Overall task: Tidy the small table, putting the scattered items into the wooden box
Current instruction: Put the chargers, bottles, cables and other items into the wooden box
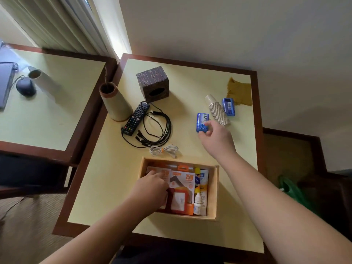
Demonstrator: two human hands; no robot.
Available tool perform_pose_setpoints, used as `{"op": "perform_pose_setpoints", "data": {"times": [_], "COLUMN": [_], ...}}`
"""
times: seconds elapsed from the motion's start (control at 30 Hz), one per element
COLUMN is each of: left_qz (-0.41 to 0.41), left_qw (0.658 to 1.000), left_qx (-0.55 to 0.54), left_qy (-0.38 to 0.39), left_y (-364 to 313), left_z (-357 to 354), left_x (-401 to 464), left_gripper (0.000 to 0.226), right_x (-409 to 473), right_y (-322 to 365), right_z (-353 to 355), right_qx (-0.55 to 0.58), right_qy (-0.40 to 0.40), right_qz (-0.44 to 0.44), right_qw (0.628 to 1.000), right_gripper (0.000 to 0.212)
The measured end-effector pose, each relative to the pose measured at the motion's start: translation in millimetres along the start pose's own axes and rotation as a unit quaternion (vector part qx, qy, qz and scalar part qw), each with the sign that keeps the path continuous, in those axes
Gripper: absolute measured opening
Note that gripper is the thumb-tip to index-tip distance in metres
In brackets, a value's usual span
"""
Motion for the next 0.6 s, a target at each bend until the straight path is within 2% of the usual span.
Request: {"op": "perform_pose_setpoints", "data": {"times": [0.07,0.17,0.33,0.47,0.6], "left_qz": [0.004,0.015,0.015,0.021,0.014], "left_qw": [1.000,1.000,1.000,0.999,0.994], "left_qx": [0.002,0.004,0.009,0.027,0.070], "left_qy": [-0.005,-0.014,-0.015,-0.037,-0.086], "left_y": [1,6,7,6,4], "left_z": [-1,-3,-9,-12,-13], "left_x": [0,0,-2,-6,-10], "left_gripper": [0.032,0.031,0.028,0.027,0.026], "right_x": [32,63,94,93,62], "right_y": [-4,-9,-27,-30,-21], "right_z": [-12,-32,-59,-59,-34], "right_qx": [-0.040,-0.106,-0.155,-0.125,-0.001], "right_qy": [0.036,0.065,0.056,0.035,0.047], "right_qz": [-0.039,-0.078,-0.106,-0.088,-0.099], "right_qw": [0.998,0.989,0.981,0.988,0.994], "right_gripper": [0.051,0.064,0.066,0.054,0.047]}}
Point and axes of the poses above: each hand's wrist, its own x-axis towards the middle knuckle, its own z-axis out of the back of the hand, y = z × x, the point moved 2 cm from there along x, towards the middle knuckle, and after that the axes turned 2 degrees about y, right-handed, at the moved point
